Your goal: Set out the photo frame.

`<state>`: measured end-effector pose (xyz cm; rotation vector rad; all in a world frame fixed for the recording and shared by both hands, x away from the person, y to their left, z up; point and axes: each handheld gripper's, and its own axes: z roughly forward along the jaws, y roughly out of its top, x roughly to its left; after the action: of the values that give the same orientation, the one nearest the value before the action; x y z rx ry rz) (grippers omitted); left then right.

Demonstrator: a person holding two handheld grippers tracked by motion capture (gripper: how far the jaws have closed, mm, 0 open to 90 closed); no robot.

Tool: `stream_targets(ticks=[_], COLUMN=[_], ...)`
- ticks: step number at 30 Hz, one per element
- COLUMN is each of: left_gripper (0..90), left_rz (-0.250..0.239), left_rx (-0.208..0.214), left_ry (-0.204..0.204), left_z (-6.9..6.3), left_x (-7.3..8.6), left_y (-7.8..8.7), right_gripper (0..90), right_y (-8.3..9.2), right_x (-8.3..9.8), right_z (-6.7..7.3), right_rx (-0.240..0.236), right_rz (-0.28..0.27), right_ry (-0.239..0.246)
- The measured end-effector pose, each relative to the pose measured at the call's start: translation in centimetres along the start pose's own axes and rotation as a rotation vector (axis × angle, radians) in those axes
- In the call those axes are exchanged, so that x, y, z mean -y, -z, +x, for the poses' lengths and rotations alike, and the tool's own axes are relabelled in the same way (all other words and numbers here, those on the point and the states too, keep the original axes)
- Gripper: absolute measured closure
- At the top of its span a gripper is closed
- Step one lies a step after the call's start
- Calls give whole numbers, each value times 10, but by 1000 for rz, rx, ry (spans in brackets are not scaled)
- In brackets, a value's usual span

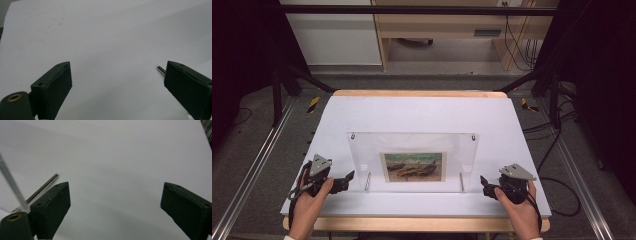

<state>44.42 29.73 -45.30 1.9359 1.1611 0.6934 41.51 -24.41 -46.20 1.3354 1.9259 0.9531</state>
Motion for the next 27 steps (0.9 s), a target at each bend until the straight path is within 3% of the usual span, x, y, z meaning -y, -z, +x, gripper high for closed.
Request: stream_targets(ticks=[4,10,14,22,27], left_gripper=[77,78,77,73,73], left_rz=[-9,-41,-60,-27,18], left_rx=[-12,-26,-29,-16,-51], left_ry=[-13,-19,4,18,33], left_z=[8,14,16,22,28], left_x=[-13,-24,-25,-26,-30], left_y=[-13,-33,-42,-55,-62], right_gripper=[90,103,102,101,126], right_y=[-12,-28,-35,-47,-55], right_x=[-5,-13,-19,-22,-24], right_z=[-6,-17,-20,-27,-31], right_rx=[21,64,79,90,103], right_rz=[-6,-5,-7,16,50], right_ry=[39,15,0,-11,-20])
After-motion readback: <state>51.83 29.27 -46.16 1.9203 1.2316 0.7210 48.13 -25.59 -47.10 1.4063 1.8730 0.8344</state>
